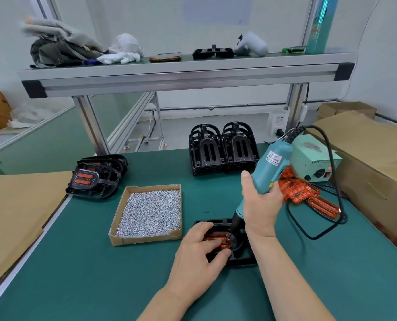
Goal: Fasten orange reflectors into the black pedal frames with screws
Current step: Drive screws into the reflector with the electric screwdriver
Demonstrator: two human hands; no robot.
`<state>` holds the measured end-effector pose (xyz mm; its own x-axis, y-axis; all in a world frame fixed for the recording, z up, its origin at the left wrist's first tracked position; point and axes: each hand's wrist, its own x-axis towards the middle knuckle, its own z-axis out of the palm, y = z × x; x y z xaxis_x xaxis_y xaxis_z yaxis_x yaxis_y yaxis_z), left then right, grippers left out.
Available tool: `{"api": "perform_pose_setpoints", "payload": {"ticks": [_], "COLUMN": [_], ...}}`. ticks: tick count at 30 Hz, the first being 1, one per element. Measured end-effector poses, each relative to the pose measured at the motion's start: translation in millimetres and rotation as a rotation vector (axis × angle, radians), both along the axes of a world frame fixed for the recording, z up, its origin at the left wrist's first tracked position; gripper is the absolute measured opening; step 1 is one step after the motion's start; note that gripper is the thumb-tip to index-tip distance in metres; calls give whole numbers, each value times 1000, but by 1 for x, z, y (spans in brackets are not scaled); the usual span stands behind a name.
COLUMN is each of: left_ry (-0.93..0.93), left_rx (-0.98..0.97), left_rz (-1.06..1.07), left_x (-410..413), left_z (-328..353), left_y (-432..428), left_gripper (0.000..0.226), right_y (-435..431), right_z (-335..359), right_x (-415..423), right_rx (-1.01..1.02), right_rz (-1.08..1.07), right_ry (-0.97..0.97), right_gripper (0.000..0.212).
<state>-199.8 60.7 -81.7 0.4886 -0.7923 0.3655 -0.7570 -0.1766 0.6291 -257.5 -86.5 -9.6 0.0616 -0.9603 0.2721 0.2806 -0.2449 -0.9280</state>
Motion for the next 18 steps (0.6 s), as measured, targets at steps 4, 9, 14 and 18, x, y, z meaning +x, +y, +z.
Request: {"api": "perform_pose_setpoints", "payload": {"ticks": [4,9,14,18], "left_ry": [23,50,32,-22], "left_rx": [22,45,9,-16], "left_rz": [0,-1,5,-3], "left_x": [-3,0,2,1], "left_z": [-1,1,0,1], "left_y": [1,3,3,4], "left_gripper": [46,35,33,34], "right_y": [-1,2,-17,-30], "right_z": [0,8,26,19], "right_x": [-6,-8,-19,-27], "right_rx": [-43,-102,-107,69], "right_rz": [112,196,188,109], "right_ry": [-54,-152,-224,-322], "right_gripper": [29,27,32,23]}}
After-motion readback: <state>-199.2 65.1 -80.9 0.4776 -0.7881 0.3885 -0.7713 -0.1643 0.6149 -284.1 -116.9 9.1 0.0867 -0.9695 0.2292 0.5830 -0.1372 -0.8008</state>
